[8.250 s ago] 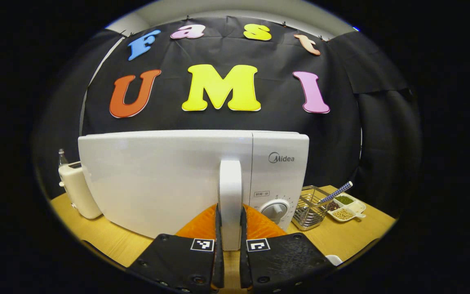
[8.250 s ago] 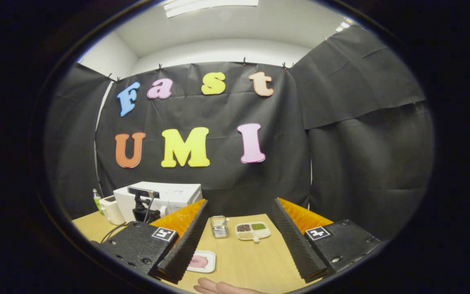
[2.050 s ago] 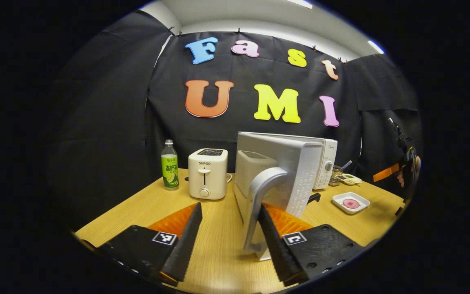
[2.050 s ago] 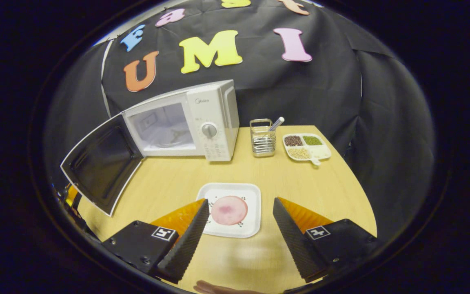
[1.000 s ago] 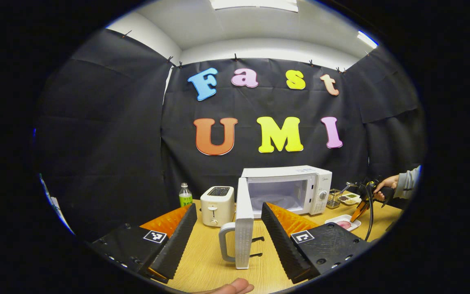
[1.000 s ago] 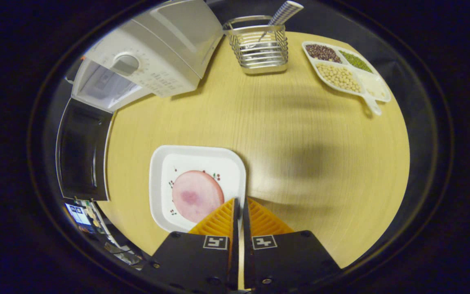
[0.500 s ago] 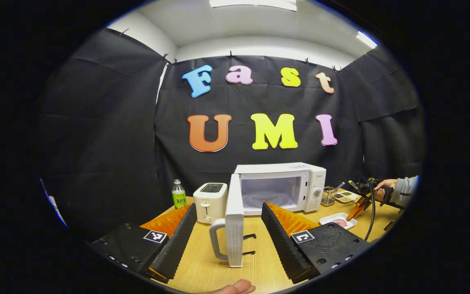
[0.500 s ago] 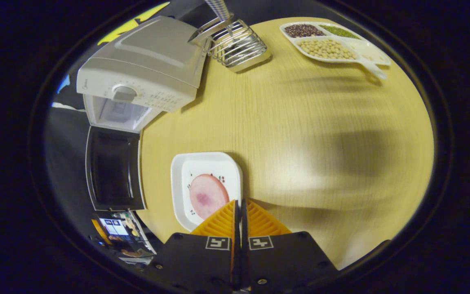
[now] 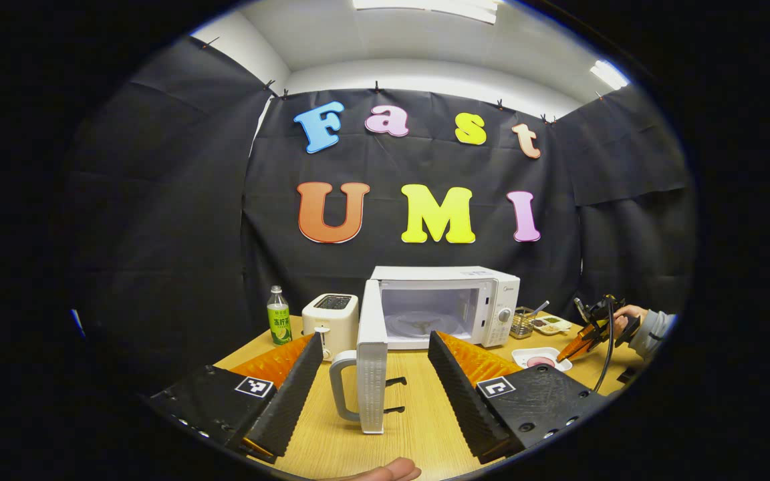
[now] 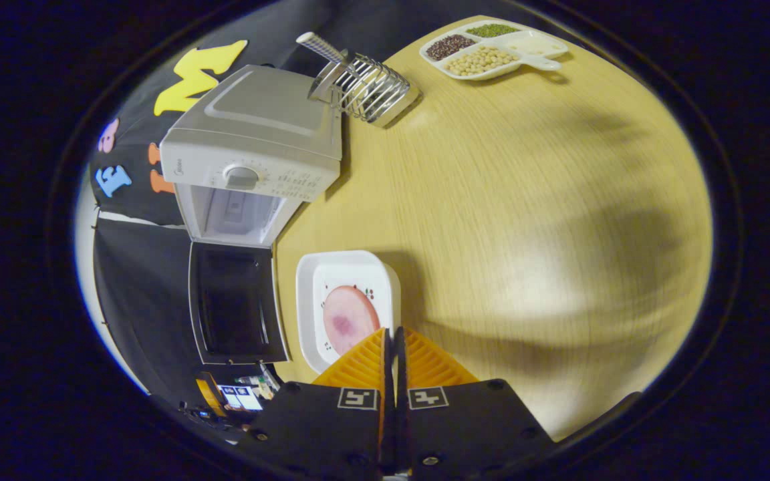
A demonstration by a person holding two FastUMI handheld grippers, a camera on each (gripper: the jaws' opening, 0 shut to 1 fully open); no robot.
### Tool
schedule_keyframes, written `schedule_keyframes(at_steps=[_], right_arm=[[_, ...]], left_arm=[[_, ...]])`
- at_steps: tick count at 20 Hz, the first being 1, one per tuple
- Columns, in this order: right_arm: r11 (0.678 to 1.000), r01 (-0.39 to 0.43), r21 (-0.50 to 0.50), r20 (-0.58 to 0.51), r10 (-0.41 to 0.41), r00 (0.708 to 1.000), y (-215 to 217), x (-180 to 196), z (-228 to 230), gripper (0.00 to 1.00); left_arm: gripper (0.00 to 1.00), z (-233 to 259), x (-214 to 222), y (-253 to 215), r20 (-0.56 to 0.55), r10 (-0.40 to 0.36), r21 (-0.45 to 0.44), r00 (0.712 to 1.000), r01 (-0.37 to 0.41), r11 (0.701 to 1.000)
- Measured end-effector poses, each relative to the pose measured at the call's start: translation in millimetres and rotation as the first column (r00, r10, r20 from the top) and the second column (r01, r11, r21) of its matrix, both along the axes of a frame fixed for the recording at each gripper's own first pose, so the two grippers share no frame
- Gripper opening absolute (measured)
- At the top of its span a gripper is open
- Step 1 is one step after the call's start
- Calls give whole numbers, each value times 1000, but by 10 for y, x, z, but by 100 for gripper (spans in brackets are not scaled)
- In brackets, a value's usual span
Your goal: Open the microwave oven with the left hand, put the food in, and close the microwave oven.
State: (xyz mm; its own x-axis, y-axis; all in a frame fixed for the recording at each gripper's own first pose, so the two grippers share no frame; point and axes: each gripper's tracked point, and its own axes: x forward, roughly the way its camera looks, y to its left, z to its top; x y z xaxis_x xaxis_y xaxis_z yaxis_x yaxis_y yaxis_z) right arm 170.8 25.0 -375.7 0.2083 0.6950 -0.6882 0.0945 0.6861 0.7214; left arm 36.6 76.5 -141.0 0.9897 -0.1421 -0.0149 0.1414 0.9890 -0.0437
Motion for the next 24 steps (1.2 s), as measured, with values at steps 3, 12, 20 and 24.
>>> schedule_keyframes(at_steps=[3,12,20,24], right_arm=[[1000,17,4,28,-17,999,106,-12,149,4],[996,74,-45,132,-68,989,1282,-21,482,4],[976,219,-22,233,-208,950,2276,464,639,4],[938,346,6,238,-338,911,2642,879,538,4]], left_arm=[[94,12,7,24,14,-21,-31,1000,21,999],[95,-48,-59,233,22,-55,5,998,55,998],[95,-200,-27,515,16,-21,24,1000,21,999],[95,-254,10,684,16,-3,-2,1000,3,1000]])
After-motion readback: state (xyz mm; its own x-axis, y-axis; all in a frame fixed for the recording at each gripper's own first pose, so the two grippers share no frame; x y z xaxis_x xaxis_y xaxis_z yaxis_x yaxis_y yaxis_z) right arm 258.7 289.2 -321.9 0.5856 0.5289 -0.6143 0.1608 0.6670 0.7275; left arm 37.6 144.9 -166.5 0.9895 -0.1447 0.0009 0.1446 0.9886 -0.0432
